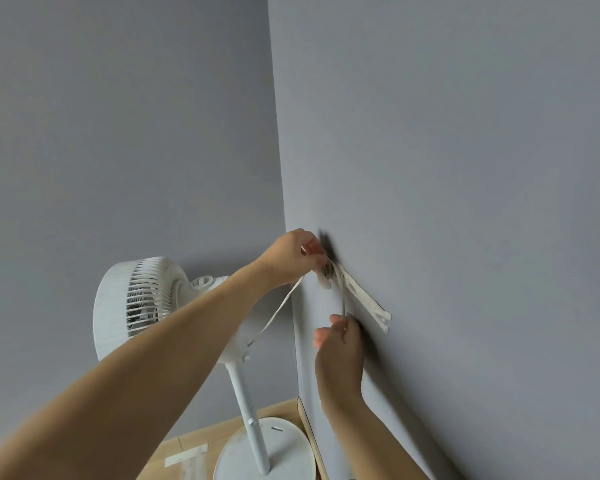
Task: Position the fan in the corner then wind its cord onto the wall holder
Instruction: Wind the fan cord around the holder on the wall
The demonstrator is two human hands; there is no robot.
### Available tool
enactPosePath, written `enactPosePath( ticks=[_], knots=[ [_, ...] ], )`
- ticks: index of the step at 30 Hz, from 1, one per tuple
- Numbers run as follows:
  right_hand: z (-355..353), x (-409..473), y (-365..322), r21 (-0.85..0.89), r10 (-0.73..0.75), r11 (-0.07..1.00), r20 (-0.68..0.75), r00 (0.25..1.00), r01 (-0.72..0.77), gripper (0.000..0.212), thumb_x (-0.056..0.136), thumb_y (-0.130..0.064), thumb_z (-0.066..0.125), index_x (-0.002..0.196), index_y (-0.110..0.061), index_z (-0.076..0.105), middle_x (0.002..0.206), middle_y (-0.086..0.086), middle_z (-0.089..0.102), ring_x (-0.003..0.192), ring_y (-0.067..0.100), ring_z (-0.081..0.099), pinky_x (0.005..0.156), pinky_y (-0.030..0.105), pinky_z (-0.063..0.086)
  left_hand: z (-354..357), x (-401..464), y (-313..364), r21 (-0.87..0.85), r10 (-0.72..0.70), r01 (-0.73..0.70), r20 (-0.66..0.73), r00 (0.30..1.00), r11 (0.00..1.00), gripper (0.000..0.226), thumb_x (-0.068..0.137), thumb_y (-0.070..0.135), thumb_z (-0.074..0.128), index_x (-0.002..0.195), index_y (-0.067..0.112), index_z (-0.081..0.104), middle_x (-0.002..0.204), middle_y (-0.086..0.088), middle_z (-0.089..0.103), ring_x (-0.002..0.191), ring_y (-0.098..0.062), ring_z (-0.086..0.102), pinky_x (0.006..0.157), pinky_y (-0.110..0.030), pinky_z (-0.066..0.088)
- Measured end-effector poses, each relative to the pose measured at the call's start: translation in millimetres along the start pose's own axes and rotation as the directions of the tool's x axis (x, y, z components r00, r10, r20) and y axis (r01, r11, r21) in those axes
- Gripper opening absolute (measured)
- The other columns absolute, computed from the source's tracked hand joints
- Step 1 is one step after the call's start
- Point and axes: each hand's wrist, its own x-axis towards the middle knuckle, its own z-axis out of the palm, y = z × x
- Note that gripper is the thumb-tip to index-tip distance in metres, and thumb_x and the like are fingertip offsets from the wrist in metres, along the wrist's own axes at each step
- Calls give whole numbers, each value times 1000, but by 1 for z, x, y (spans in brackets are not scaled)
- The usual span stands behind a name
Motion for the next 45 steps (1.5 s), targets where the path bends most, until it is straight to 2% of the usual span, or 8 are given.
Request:
enactPosePath(
  ticks=[5,18,26,31,35,37,40,45],
  knots=[
    [6,23,7,-87,4,996,17,1000,-3,27,99,-22,34,83,-23,56,97,-5,65,99,17,61,87,31,44,2,7,-3,-35,27,-26,25,999,999,12,85,24,70,85,12,67,99,-6,63,86,-18,61,72,-25,48],
    [34,65,30,-178,-26,984,-25,999,21,28,101,-15,33,90,-23,57,96,-1,65,99,19,60,91,32,44,-4,16,-11,-291,0,36,126,992,956,27,83,32,75,80,6,68,89,-17,70,78,-19,59,80,-35,49],
    [26,40,43,-373,-200,908,10,980,189,27,97,-10,36,86,-23,56,89,-7,65,85,8,62,70,15,46,-3,26,-12,-269,-3,55,190,982,962,21,80,24,78,76,9,63,68,-2,66,67,-14,54,64,-23,41],
    [30,55,50,-404,-60,913,16,998,62,26,91,-8,34,85,-21,56,91,-1,68,92,20,65,86,38,52,-8,19,-14,-126,70,-50,164,984,991,22,80,27,78,81,9,66,77,1,63,69,-11,54,64,-21,44],
    [33,69,42,-450,-41,891,62,997,64,22,94,-10,34,89,-14,55,95,4,66,91,24,61,83,35,51,-7,17,-12,22,117,-121,115,986,992,26,80,35,77,84,13,64,88,4,55,80,-16,56,73,-29,48],
    [35,67,38,-457,-89,882,83,993,118,24,100,-16,34,100,-6,56,97,6,64,92,27,59,74,27,46,-7,18,-9,120,161,-174,108,981,977,26,81,38,75,85,14,64,92,2,57,86,-18,57,75,-33,49],
    [38,57,31,-453,-248,855,69,966,252,33,102,-22,35,125,-7,52,121,3,61,112,22,59,88,24,44,-9,20,-5,213,198,-221,125,972,952,28,82,39,73,86,13,65,94,-1,62,87,-21,58,75,-35,51],
    [45,67,28,-405,-290,874,7,957,268,30,99,-18,32,104,-11,60,103,3,67,102,25,64,90,39,51,-14,26,-9,230,183,-220,170,968,948,31,89,40,65,90,9,67,98,-4,61,88,-21,56,76,-33,48]
  ],
)
